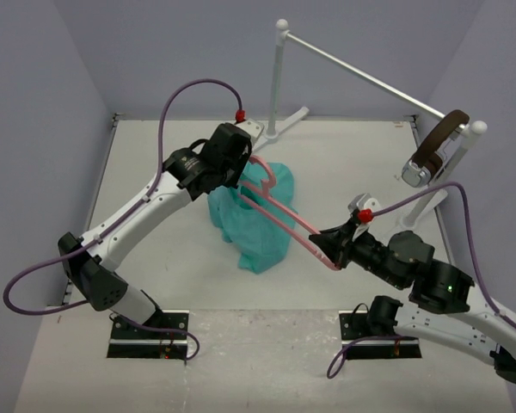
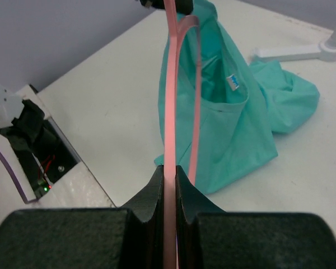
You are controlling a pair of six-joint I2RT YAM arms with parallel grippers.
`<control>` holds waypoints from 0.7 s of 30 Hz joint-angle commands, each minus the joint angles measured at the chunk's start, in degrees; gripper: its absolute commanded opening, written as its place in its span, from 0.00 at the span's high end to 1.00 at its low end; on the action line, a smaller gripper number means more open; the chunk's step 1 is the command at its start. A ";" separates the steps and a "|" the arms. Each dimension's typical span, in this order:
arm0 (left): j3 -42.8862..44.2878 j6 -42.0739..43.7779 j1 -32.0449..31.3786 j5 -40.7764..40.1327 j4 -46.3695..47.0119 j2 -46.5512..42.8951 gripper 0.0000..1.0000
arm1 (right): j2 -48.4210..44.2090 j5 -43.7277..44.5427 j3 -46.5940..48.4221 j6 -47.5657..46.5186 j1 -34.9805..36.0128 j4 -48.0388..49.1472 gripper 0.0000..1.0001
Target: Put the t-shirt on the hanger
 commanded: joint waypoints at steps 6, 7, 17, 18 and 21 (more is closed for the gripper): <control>-0.35 -2.64 0.37 -9.30 0.07 -6.59 1.00 | -5.05 -4.32 -2.65 3.35 0.60 0.73 1.00; -0.61 -1.79 0.38 -7.87 1.03 -6.78 1.00 | -5.45 -5.72 -3.13 3.12 0.60 1.59 1.00; -1.82 2.14 0.03 25.05 7.82 -10.95 1.00 | 1.62 -5.21 -5.85 -0.05 0.43 21.03 1.00; -1.24 2.15 0.03 25.83 7.66 -11.58 1.00 | 2.13 -4.07 -6.18 -0.26 0.43 22.06 1.00; 0.34 1.09 -0.13 25.61 6.71 -13.89 1.00 | 1.79 2.86 -10.35 0.99 0.44 28.93 1.00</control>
